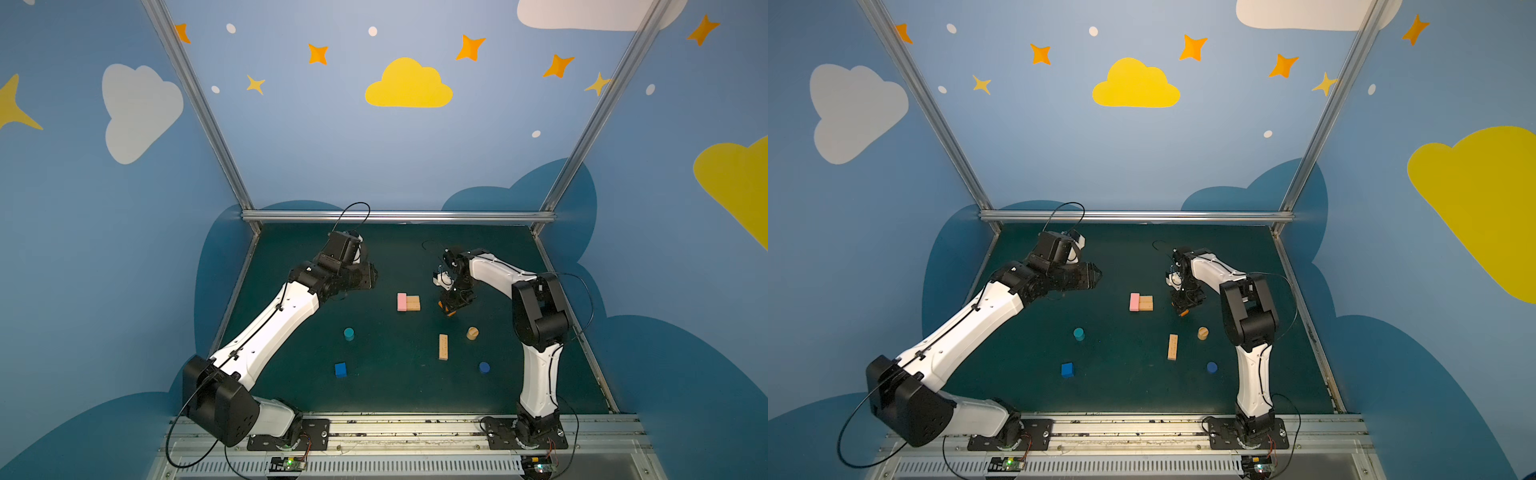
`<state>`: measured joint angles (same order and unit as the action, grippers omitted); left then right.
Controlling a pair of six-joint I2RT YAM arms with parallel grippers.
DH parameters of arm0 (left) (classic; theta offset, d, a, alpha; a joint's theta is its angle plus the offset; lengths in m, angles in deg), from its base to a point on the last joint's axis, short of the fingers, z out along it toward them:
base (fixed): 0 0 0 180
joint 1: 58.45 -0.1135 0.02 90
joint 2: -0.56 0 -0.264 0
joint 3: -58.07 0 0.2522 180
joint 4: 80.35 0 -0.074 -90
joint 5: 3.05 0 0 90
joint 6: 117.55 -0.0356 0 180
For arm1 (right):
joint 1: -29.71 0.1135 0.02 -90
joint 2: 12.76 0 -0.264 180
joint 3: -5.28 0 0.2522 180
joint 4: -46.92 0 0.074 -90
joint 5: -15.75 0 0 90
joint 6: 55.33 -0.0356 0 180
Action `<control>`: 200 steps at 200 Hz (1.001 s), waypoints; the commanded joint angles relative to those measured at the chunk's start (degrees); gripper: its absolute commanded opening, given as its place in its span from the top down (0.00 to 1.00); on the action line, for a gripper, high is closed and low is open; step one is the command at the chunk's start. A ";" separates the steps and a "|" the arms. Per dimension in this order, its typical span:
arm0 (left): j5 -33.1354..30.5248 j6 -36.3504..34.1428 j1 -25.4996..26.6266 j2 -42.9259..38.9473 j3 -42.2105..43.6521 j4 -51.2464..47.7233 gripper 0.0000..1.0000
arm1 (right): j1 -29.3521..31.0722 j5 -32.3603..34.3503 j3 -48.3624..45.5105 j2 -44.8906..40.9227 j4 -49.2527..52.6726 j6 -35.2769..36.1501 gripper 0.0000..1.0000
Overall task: Build the wood block tower
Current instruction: 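Lower the right gripper around the orange block and close it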
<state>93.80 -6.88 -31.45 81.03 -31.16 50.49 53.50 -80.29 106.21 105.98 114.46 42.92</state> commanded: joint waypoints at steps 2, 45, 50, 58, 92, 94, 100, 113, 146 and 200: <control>-0.26 0.40 -0.35 -1.25 0.49 -0.72 0.47 | 0.66 -0.73 -0.30 1.18 0.05 -1.20 0.59; -0.26 0.34 -0.40 -1.32 0.52 -0.55 0.47 | 0.82 0.80 0.16 0.52 -0.10 -2.79 0.58; -0.26 0.34 -0.42 -1.28 0.53 -0.55 0.47 | 0.86 1.02 0.19 0.43 -0.10 -3.02 0.56; -0.27 0.34 -0.38 -1.19 0.58 -0.55 0.47 | 0.86 1.29 0.40 0.42 -0.08 -3.45 0.56; -0.25 0.34 -0.44 -1.01 0.49 -0.86 0.48 | 0.84 0.74 0.45 0.13 -1.21 -5.21 0.56; -0.26 0.34 -0.39 -1.01 0.49 -0.89 0.48 | 0.89 0.76 0.45 0.12 -1.28 -5.38 0.56; -0.26 0.34 -0.37 -0.94 0.49 -0.98 0.48 | 0.88 1.14 0.50 0.23 -1.38 -5.63 0.57; -0.39 0.33 -0.50 -1.14 0.57 -1.08 0.48 | 0.82 1.19 0.47 0.35 -1.57 -6.02 0.58; -0.68 0.34 -0.51 -1.53 0.90 -0.99 0.47 | 0.85 1.12 0.37 0.29 -1.92 -6.62 0.61; -0.43 0.69 -0.64 -1.47 1.28 -0.73 0.47 | 0.82 1.12 0.16 0.27 -1.82 -6.93 0.76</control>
<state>93.76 -6.64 -31.82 80.72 -30.33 50.10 54.09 -79.41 106.21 106.09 112.30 36.50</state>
